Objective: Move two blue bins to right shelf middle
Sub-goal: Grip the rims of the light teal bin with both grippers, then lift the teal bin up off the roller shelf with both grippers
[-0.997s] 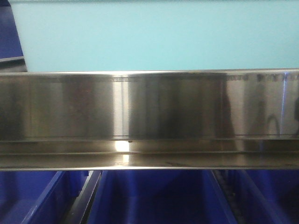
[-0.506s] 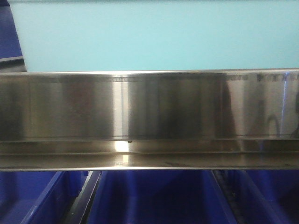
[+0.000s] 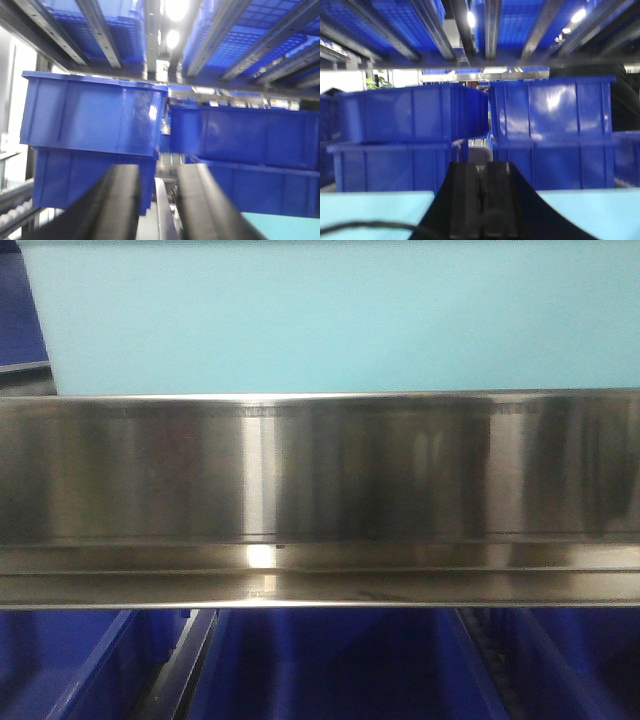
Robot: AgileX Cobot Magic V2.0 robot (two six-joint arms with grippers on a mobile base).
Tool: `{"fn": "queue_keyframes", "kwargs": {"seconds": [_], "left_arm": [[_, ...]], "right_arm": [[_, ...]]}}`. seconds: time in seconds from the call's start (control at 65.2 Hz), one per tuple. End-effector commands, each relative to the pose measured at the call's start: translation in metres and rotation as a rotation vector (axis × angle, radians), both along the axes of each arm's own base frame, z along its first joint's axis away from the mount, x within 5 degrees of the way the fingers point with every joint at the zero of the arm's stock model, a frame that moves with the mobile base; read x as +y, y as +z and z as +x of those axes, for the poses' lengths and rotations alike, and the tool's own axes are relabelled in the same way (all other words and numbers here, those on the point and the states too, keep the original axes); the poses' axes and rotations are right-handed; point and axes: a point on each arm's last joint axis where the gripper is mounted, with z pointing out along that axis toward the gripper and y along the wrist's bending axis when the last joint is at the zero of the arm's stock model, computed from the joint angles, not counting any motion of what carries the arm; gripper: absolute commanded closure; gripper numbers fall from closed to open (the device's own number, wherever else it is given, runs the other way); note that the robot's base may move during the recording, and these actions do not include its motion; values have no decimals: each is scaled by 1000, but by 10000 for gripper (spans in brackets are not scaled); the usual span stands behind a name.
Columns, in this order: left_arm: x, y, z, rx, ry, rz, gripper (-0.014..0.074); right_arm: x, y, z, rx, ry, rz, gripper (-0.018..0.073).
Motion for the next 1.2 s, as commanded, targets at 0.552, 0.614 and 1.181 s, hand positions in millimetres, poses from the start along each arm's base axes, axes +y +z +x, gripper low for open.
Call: {"fn": "queue_keyframes", "kwargs": {"seconds": [0.552,0.614,1.181], "left_arm": [[-56,82,80,500,-439,200,47],[-70,88,93,562,-492,237,47],[-146,75,226,1187,-257,312,47]], "right_arm": [[26,98,80,367,247,-73,-10],[34,103,93,437,289,-94,-10],[80,78,229,1151,309,-215,-10]]}}
